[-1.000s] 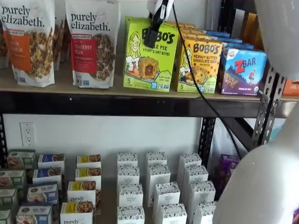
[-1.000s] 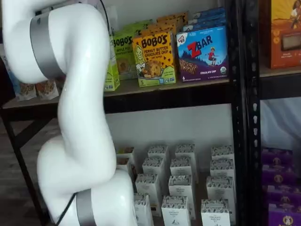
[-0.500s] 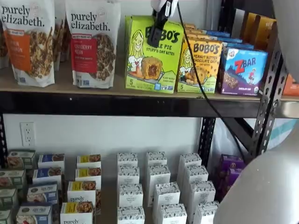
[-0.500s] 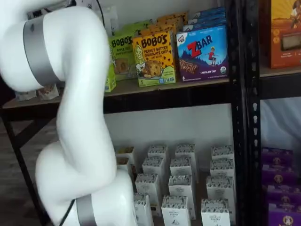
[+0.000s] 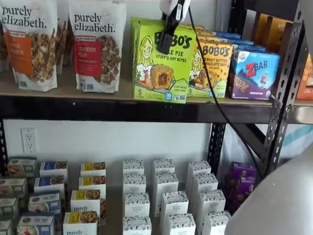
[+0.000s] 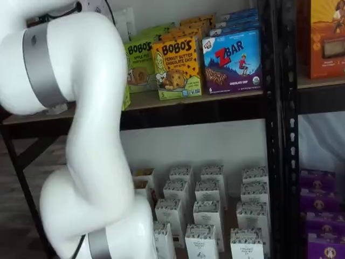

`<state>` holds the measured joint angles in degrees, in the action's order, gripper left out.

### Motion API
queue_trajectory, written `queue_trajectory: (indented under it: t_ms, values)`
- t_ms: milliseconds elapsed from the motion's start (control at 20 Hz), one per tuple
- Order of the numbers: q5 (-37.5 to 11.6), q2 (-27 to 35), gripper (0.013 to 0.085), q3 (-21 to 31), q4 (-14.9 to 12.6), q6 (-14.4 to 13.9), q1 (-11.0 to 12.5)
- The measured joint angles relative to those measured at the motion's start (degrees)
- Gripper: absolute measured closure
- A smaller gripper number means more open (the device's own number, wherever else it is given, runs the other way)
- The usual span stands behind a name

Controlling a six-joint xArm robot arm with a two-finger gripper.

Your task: Pick the green box on the top shelf, the fourth from the left

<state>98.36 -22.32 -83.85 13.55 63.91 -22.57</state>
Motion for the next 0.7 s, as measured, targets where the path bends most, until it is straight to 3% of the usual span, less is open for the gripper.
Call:
queue_trajectory:
  t_ms: [700]
  values:
    - [0.2, -5.0, 0.0690, 4.8, -0.6, -1.0, -1.1]
